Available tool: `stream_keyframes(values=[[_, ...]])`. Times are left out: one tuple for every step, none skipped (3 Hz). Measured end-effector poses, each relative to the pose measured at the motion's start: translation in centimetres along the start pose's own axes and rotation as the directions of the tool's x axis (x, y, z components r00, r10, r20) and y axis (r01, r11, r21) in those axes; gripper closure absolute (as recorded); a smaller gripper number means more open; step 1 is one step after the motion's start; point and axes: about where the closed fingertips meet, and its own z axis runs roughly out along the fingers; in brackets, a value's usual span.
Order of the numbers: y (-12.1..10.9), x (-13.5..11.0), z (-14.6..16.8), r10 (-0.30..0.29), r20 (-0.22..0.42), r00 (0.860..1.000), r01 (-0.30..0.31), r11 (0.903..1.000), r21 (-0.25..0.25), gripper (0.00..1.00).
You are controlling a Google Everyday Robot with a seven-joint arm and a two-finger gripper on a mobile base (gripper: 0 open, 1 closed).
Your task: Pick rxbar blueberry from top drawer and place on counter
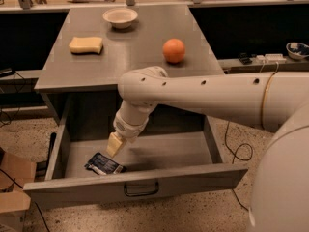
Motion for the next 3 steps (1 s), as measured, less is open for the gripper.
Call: stream_keyframes(values=[[-0.3,0.2,1.8,0.070,-0.028,0.997,-0.071,0.9975,-0.006,0.00],[0.2,-0.3,4.0,0.149,-0.035,0.988,-0.147,0.9885,0.033,0.00],[1.4,-0.7,5.8,0.262,-0.028,0.965,-0.260,0.9639,0.058,0.00]])
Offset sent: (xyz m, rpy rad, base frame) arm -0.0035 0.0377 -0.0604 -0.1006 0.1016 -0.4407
